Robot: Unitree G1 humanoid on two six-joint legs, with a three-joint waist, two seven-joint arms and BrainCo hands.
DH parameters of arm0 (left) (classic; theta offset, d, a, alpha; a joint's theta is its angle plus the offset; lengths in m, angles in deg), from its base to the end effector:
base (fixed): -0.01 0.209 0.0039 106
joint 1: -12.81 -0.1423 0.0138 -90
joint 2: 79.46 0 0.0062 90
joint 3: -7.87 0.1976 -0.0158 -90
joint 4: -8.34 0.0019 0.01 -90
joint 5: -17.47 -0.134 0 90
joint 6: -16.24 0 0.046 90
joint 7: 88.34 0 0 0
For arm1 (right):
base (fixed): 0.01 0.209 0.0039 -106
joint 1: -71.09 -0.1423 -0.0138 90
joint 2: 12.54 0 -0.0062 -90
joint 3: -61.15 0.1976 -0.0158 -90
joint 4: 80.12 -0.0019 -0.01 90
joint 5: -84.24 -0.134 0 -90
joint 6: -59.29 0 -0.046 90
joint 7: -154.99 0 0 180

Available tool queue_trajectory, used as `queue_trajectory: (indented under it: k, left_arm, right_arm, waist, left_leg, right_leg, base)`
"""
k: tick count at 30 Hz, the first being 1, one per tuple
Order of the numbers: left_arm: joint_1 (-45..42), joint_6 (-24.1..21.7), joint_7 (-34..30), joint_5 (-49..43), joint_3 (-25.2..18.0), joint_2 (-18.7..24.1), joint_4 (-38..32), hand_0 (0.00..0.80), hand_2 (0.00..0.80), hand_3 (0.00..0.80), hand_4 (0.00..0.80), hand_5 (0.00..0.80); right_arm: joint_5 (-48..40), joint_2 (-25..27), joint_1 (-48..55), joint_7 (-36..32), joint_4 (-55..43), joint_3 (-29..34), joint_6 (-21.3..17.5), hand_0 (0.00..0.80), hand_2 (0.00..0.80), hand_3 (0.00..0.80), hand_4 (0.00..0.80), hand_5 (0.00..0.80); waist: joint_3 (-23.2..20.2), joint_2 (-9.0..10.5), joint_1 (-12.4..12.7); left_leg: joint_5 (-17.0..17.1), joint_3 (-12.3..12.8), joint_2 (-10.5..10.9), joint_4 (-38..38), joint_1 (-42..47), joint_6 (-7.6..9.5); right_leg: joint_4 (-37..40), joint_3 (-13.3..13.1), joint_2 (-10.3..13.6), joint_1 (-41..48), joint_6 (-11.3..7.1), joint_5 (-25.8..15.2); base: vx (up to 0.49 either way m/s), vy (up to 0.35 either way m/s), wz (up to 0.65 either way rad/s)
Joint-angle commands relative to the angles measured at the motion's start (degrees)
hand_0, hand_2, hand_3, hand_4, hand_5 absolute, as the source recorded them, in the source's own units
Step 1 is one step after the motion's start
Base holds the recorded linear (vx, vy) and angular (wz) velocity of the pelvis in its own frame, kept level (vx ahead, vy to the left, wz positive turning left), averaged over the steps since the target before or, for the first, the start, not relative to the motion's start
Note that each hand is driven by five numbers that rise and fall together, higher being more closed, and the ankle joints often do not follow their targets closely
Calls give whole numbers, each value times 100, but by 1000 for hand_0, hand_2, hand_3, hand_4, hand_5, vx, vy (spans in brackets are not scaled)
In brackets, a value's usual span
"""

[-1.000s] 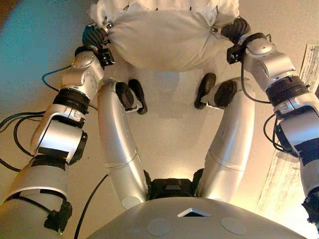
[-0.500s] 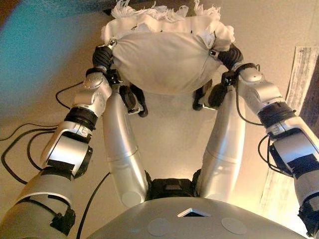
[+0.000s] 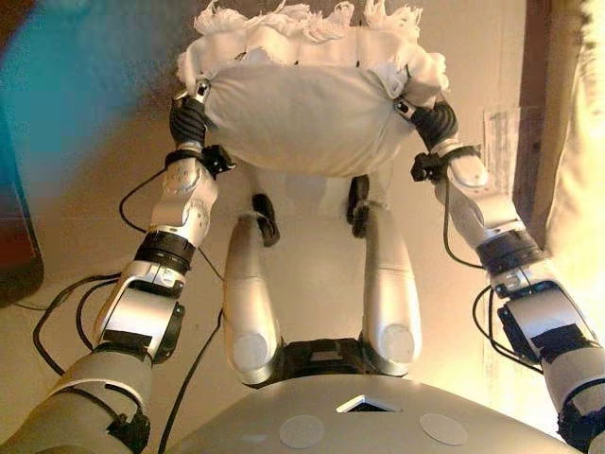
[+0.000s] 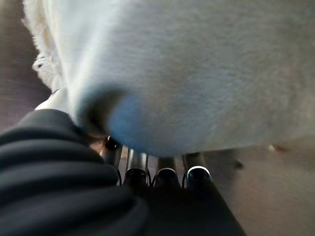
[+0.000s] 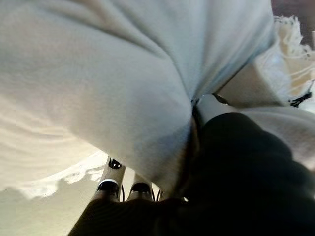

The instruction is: Pick up the cushion and take it to the sofa

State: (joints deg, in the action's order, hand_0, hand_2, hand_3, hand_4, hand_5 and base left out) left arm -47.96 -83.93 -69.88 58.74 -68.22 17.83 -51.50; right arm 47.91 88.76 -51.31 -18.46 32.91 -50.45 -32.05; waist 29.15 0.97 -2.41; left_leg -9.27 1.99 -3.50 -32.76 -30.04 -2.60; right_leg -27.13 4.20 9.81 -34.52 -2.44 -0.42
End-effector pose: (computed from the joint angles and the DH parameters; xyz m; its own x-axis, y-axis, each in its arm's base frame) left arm 0.2979 0.1975 0.0720 0.9740 0.2259 0.0156 -0.2163 0.9488 -0.2302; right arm 0.3030 -0.1795 0.0932 0.9874 0.1556 0.0277 -0.1559 0.9877 0.0077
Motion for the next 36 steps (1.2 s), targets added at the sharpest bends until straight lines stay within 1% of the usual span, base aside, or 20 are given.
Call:
queue_trajectory:
  k: [1, 4, 6, 7, 8, 10, 14, 16, 20, 23, 24, 26, 27, 29, 30, 32, 33, 34, 35, 36]
  left_arm:
    - [13, -566, -85, -321, 312, -388, -724, 800, 800, 800, 800, 800]
    - [21, -525, -31, -333, 283, -373, -871, 800, 800, 800, 800, 800]
    - [-105, -570, -35, -361, 317, -384, -919, 800, 800, 800, 800, 800]
    - [-233, -559, -16, -543, 318, -400, -994, 800, 800, 800, 800, 800]
    - [-334, -454, 0, -642, 313, -410, -1115, 800, 800, 800, 800, 800]
    - [-517, -112, -115, -746, 222, -409, -1316, 800, 800, 800, 800, 800]
    - [-840, 137, -306, -575, -4, -407, -1231, 800, 800, 800, 800, 800]
    - [-858, 222, -244, -729, -39, -444, -1107, 800, 800, 800, 800, 800]
    - [-834, 375, -372, -663, -27, -367, -1105, 800, 800, 800, 800, 800]
    - [-759, 407, -466, -689, 30, -459, -954, 800, 800, 800, 800, 800]
    - [-738, 369, -498, -711, 85, -501, -884, 800, 800, 800, 800, 800]
    - [-690, 323, -516, -657, 203, -500, -765, 800, 800, 800, 800, 800]
    - [-648, 308, -567, -550, 249, -486, -669, 800, 800, 800, 800, 800]
    - [-590, 295, -718, -420, 294, -471, -504, 800, 800, 800, 800, 800]
    - [-582, 321, -765, -437, 319, -480, -491, 800, 800, 800, 800, 800]
    - [-588, 343, -820, -496, 358, -518, -470, 800, 800, 800, 800, 800]
    - [-592, 357, -776, -528, 390, -556, -464, 800, 800, 800, 800, 800]
    - [-592, 358, -773, -536, 393, -567, -461, 800, 800, 800, 800, 800]
    - [-584, 362, -748, -561, 412, -613, -439, 800, 800, 800, 800, 800]
    - [-582, 354, -715, -589, 426, -650, -421, 800, 800, 800, 800, 800]
  right_arm:
    - [187, -450, -262, -395, -672, 6, -372, 800, 800, 800, 800, 800]
    - [104, -483, -104, -401, -843, 58, -444, 800, 800, 800, 800, 800]
    - [-5, -552, 271, -587, -895, 52, -553, 800, 800, 800, 800, 800]
    - [110, -543, 520, -651, -938, 47, -517, 800, 800, 800, 800, 800]
    - [120, -506, 722, -706, -983, 49, -461, 800, 800, 800, 800, 800]
    - [27, -469, 1133, -771, -1015, 121, -392, 800, 800, 800, 800, 800]
    - [-530, -796, 1268, -673, -782, 253, -193, 800, 800, 800, 800, 800]
    - [-199, -899, 1157, -539, -595, 222, -133, 800, 800, 800, 800, 800]
    - [-231, -878, 1033, -323, -747, 249, -23, 800, 800, 800, 800, 800]
    - [-418, -983, 1097, -204, -674, 343, -81, 800, 800, 800, 800, 800]
    - [-364, -1032, 1175, -210, -640, 345, -129, 800, 800, 800, 800, 800]
    - [-351, -1016, 1327, -215, -618, 282, -240, 800, 800, 800, 800, 800]
    - [-391, -976, 1388, -246, -593, 265, -260, 800, 800, 800, 800, 800]
    - [-435, -890, 1452, -379, -495, 226, -215, 800, 800, 800, 800, 800]
    - [-466, -851, 1452, -415, -452, 207, -165, 800, 800, 800, 800, 800]
    - [-569, -794, 1384, -439, -327, 242, -111, 800, 800, 800, 800, 800]
    - [-628, -788, 1335, -434, -268, 251, -97, 800, 800, 800, 800, 800]
    - [-636, -788, 1324, -429, -259, 252, -96, 800, 800, 800, 800, 800]
    - [-665, -790, 1280, -411, -246, 263, -86, 800, 800, 800, 800, 800]
    - [-677, -775, 1269, -412, -274, 276, -68, 800, 800, 800, 800, 800]
  waist:
    - [-1001, -62, 294]
    - [-1275, -14, 289]
    - [-1502, 55, 232]
    - [-1608, 79, 190]
    - [-1733, 94, 149]
    - [-2006, 89, 44]
    - [-2464, 112, -19]
    - [-2614, 134, -36]
    - [-2818, 175, -38]
    - [-2885, 211, -23]
    - [-2874, 187, -41]
    - [-2833, 75, -84]
    - [-2798, 11, -126]
    - [-2740, -37, -205]
    - [-2723, -8, -248]
    - [-2706, 116, -323]
    - [-2709, 242, -407]
    - [-2688, 240, -444]
    - [-2669, 288, -547]
    - [-2641, 291, -612]
  left_leg:
    - [1211, -360, 88, 1212, 130, -24]
    - [1348, -41, -19, 1759, 627, -30]
    - [1382, 86, -22, 2073, 1042, -34]
    - [1373, 237, -30, 2221, 1290, -49]
    - [1428, 412, -49, 2400, 1486, -58]
    - [1472, 998, -128, 2772, 2022, -71]
    - [1380, 1161, -108, 3039, 2687, -30]
    - [1291, 1167, -60, 3095, 2883, 10]
    - [1157, 1092, 96, 3218, 3181, 115]
    - [1026, 947, 258, 3096, 3146, 254]
    - [1000, 871, 299, 3035, 3117, 320]
    - [952, 756, 274, 2965, 3105, 409]
    - [941, 656, 247, 2968, 3150, 429]
    - [957, 448, 227, 3031, 3286, 407]
    - [943, 388, 243, 3083, 3395, 390]
    - [838, 301, 334, 3149, 3605, 352]
    - [717, 205, 453, 3190, 3756, 326]
    - [664, 156, 451, 3193, 3818, 323]
    - [515, 9, 514, 3193, 3947, 337]
    - [393, -96, 533, 3159, 4015, 366]
  right_leg:
    - [735, -184, 217, 635, -281, -312]
    - [1166, 43, 289, 1098, -382, -416]
    - [1504, 133, 341, 1468, -464, -537]
    - [1687, 223, 352, 1710, -493, -577]
    - [1885, 309, 362, 1907, -500, -669]
    - [2165, 564, 398, 2363, -512, -755]
    - [2344, 441, 391, 2784, -524, -838]
    - [2395, 315, 412, 2889, -538, -908]
    - [2265, 123, 466, 3009, -599, -1099]
    - [1708, -79, 540, 2956, -592, -1319]
    - [1303, -199, 556, 2850, -569, -1481]
    - [335, -455, 452, 2498, -544, -1716]
    - [-90, -577, 322, 2304, -543, -1811]
    - [-440, -738, 93, 2011, -585, -1935]
    - [-316, -722, 31, 1882, -631, -2016]
    - [346, -622, 29, 1833, -670, -2077]
    - [1122, -567, 18, 1758, -685, -2061]
    - [1299, -549, -8, 1781, -685, -2041]
    - [1880, -595, -106, 1704, -686, -1987]
    - [2167, -627, -198, 1696, -685, -1938]
  base:
    - [87, 118, -70]
    - [29, 45, -34]
    - [118, 31, 14]
    - [161, 55, 24]
    - [198, 42, 27]
    - [243, 21, 33]
    - [277, 51, 16]
    - [206, 47, -16]
    - [154, 45, -10]
    - [92, 55, -5]
    - [23, 129, 1]
    - [25, 168, 5]
    - [80, 156, 14]
    - [160, 82, 33]
    - [243, -22, 34]
    - [337, -89, 30]
    - [334, -92, 36]
    - [398, -69, 32]
    - [329, -5, 33]
    - [506, 46, 37]
